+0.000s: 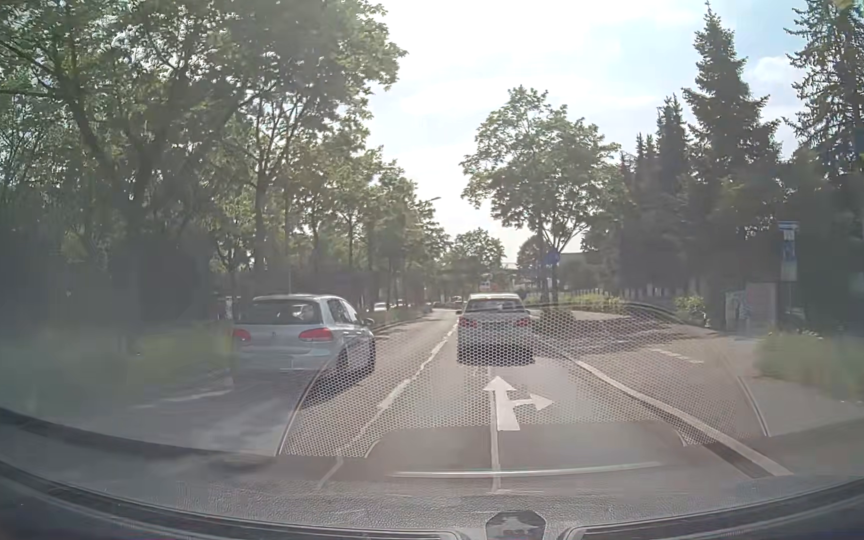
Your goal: Follow the waypoints while adhering to traffic rules and regulations
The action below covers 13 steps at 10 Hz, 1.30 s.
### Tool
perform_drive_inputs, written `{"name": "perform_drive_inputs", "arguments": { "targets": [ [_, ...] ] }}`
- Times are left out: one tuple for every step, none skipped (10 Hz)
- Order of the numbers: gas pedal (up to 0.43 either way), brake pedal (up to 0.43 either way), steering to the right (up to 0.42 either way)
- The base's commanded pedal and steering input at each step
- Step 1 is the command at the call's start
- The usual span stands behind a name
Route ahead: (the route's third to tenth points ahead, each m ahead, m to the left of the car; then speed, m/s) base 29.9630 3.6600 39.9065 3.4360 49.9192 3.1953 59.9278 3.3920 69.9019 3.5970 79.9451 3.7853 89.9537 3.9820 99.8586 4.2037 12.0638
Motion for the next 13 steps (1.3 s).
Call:
{"name": "perform_drive_inputs", "arguments": {
  "targets": [
    [0.209, 0.0, -0.027],
    [0.209, 0.0, -0.027],
    [0.209, 0.0, -0.027],
    [0.209, 0.0, -0.027],
    [0.209, 0.0, -0.027],
    [0.209, 0.0, -0.027],
    [0.197, 0.0, -0.026],
    [0.197, 0.0, -0.022],
    [0.197, 0.0, -0.018],
    [0.197, 0.0, -0.014],
    [0.197, 0.0, -0.011],
    [0.197, 0.0, -0.007],
    [0.189, 0.0, -0.005]
  ]
}}
